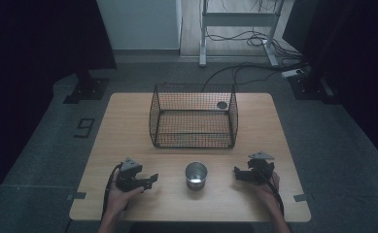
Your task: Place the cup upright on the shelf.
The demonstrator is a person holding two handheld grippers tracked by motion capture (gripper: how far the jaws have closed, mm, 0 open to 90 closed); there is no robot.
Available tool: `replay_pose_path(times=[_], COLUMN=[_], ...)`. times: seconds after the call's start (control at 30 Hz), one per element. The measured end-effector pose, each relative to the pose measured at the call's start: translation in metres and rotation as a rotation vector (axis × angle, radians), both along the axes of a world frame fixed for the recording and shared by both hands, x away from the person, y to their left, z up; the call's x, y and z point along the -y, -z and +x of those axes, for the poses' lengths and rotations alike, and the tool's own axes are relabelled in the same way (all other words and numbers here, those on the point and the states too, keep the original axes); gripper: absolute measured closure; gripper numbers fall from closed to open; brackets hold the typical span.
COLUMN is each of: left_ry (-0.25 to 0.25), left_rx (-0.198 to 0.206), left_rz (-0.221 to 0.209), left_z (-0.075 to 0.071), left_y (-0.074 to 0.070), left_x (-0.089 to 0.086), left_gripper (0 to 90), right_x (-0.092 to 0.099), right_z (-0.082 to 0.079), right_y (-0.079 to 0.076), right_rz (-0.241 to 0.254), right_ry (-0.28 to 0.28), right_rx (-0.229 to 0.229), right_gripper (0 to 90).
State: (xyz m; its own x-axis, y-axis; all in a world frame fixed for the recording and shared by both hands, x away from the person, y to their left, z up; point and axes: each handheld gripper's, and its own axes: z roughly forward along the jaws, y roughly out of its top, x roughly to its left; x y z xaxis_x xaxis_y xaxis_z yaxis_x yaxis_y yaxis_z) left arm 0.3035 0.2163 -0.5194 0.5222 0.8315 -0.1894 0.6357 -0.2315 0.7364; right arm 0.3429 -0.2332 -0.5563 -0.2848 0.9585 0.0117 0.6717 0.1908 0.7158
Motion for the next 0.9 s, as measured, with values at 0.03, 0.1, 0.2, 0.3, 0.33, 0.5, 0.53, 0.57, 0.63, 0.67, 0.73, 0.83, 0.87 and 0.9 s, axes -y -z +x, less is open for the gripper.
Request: replay_pose_path(times=[0.03,0.1,0.2,0.3,0.33,0.5,0.53,0.57,0.63,0.67,0.73,0.83,0.87,0.9], left_ry=[0.001,0.004,0.009,0.014,0.014,0.013,0.017,0.023,0.027,0.028,0.029,0.029,0.029,0.029], left_rx=[0.003,0.008,0.006,0.001,0.0,0.0,0.001,0.002,0.003,0.004,0.002,-0.001,-0.002,-0.002], left_rz=[-0.006,-0.013,-0.015,-0.011,-0.011,-0.009,-0.009,-0.005,-0.005,-0.005,-0.004,-0.002,0.0,0.0], left_z=[0.0,-0.001,0.0,0.0,0.0,0.001,0.0,0.0,0.0,0.0,0.0,0.001,0.001,0.001], left_y=[-0.001,-0.002,-0.001,0.0,0.0,0.001,0.001,0.001,0.001,0.001,0.001,0.002,0.002,0.002], left_x=[0.0,0.0,0.002,0.003,0.003,0.007,0.008,0.009,0.011,0.011,0.011,0.012,0.012,0.012], left_gripper=[19.9,19.8,19.6,19.4,19.4,19.4,19.4,19.4,19.3,19.3,19.4,19.4,19.4,19.4], right_x=[0.0,0.0,0.001,0.001,0.001,-0.001,-0.001,-0.002,-0.006,-0.01,-0.013,-0.021,-0.027,-0.027], right_z=[0.0,0.0,-0.001,-0.003,-0.006,-0.017,-0.017,-0.019,-0.025,-0.031,-0.034,-0.041,-0.044,-0.044], right_y=[0.0,0.0,0.0,-0.002,-0.006,-0.024,-0.024,-0.027,-0.033,-0.04,-0.043,-0.052,-0.058,-0.058], right_rz=[0.0,-0.001,-0.002,-0.012,0.0,0.066,0.066,0.078,0.094,0.114,0.125,0.177,0.195,0.195], right_ry=[0.001,0.001,0.0,0.008,0.008,-0.025,-0.025,-0.037,-0.063,-0.097,-0.112,-0.164,-0.193,-0.193], right_rx=[0.0,0.001,0.004,0.012,0.036,0.101,0.101,0.112,0.134,0.153,0.16,0.167,0.176,0.176], right_gripper=[0.0,0.0,1.0,3.2,5.5,7.5,7.5,7.8,8.3,8.7,8.6,8.5,8.5,8.5])
